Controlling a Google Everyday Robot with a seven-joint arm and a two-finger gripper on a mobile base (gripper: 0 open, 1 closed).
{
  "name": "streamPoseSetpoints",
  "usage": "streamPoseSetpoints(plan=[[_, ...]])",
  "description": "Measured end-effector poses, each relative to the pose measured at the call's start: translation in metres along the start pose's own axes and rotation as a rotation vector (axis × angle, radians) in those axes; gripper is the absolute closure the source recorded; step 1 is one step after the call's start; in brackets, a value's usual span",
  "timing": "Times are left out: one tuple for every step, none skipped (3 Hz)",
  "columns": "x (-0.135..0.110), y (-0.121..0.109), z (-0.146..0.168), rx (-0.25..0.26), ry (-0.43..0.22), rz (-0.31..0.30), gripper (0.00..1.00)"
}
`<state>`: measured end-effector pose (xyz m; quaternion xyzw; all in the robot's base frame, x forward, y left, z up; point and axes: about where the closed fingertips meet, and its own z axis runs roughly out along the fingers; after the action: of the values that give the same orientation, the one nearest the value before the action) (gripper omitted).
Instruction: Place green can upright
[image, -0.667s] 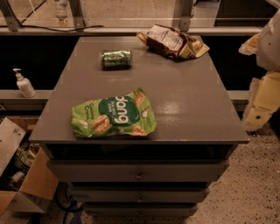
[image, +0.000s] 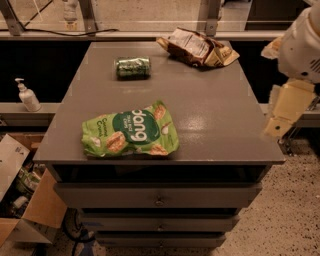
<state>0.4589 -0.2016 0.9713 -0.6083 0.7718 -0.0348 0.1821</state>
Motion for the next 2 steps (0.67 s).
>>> streamPoseSetpoints(plan=[[-0.026,-0.023,0.023,0.030,-0.050,-0.020,0.00],[-0.060,-0.047,0.040,0.043,-0.101,-0.050,0.00]])
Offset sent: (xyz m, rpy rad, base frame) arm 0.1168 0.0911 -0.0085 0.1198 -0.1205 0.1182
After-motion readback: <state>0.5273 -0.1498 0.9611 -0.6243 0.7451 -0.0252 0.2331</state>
